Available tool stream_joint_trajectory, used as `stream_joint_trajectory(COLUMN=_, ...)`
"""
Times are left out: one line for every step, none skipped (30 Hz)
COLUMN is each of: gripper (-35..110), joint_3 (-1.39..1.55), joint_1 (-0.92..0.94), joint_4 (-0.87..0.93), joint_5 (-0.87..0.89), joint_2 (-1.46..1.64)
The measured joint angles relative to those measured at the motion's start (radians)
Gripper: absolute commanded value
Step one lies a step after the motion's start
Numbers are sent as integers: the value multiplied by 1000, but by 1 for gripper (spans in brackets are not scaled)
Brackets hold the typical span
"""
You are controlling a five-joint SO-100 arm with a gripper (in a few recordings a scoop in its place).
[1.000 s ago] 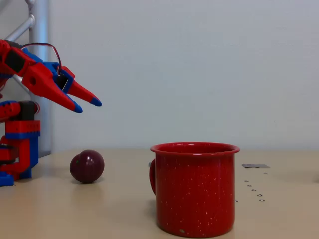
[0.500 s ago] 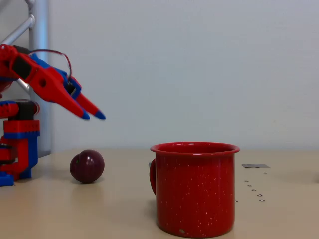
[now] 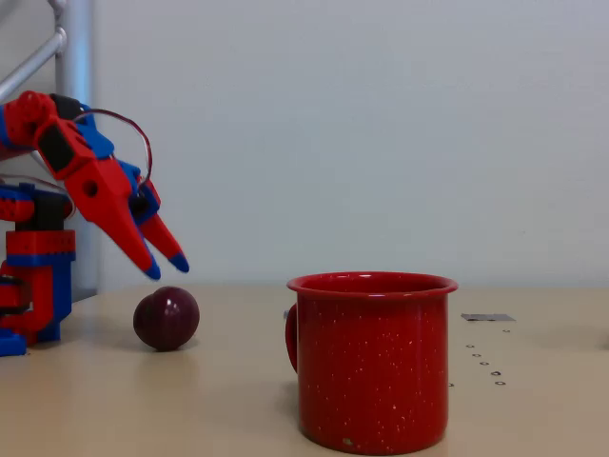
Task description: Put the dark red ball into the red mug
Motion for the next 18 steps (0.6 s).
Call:
stream_joint_trajectory(gripper=37, joint_3=0, joint_1=-3, joint_4=-8, joint_5=0, joint_2=-18)
stream_joint_trajectory(gripper=37, joint_3=0, joint_1=-3, joint_4=-17, joint_5=0, joint_2=-37)
stream_joint_trajectory(gripper=37, joint_3=2, joint_1=-2, joint_4=-21, joint_5=0, joint_2=-54)
stream_joint_trajectory(gripper=37, joint_3=9, joint_1=-2, joint_4=-23, joint_5=0, joint_2=-71)
stream_joint_trajectory(gripper=37, joint_3=17, joint_1=-3, joint_4=-32, joint_5=2, joint_2=-94)
stream_joint_trajectory(gripper=37, joint_3=25, joint_1=-3, joint_4=-46, joint_5=2, joint_2=-98)
stream_joint_trajectory(gripper=37, joint_3=37, joint_1=-3, joint_4=-60, joint_5=2, joint_2=-109)
stream_joint_trajectory(gripper=37, joint_3=48, joint_1=-3, joint_4=-71, joint_5=2, joint_2=-110)
stream_joint_trajectory(gripper=37, joint_3=57, joint_1=-5, joint_4=-78, joint_5=3, joint_2=-110)
stream_joint_trajectory(gripper=37, joint_3=61, joint_1=-5, joint_4=-78, joint_5=3, joint_2=-110)
stream_joint_trajectory(gripper=37, joint_3=66, joint_1=-5, joint_4=-78, joint_5=5, joint_2=-110)
stream_joint_trajectory(gripper=37, joint_3=66, joint_1=-5, joint_4=-78, joint_5=3, joint_2=-110)
stream_joint_trajectory(gripper=37, joint_3=66, joint_1=-5, joint_4=-78, joint_5=3, joint_2=-110)
stream_joint_trajectory(gripper=37, joint_3=66, joint_1=-5, joint_4=-78, joint_5=3, joint_2=-110)
stream_joint_trajectory(gripper=37, joint_3=69, joint_1=-9, joint_4=-78, joint_5=3, joint_2=-110)
stream_joint_trajectory(gripper=37, joint_3=72, joint_1=-20, joint_4=-78, joint_5=8, joint_2=-110)
stream_joint_trajectory(gripper=37, joint_3=72, joint_1=-21, joint_4=-78, joint_5=11, joint_2=-110)
stream_joint_trajectory(gripper=37, joint_3=72, joint_1=-18, joint_4=-78, joint_5=11, joint_2=-110)
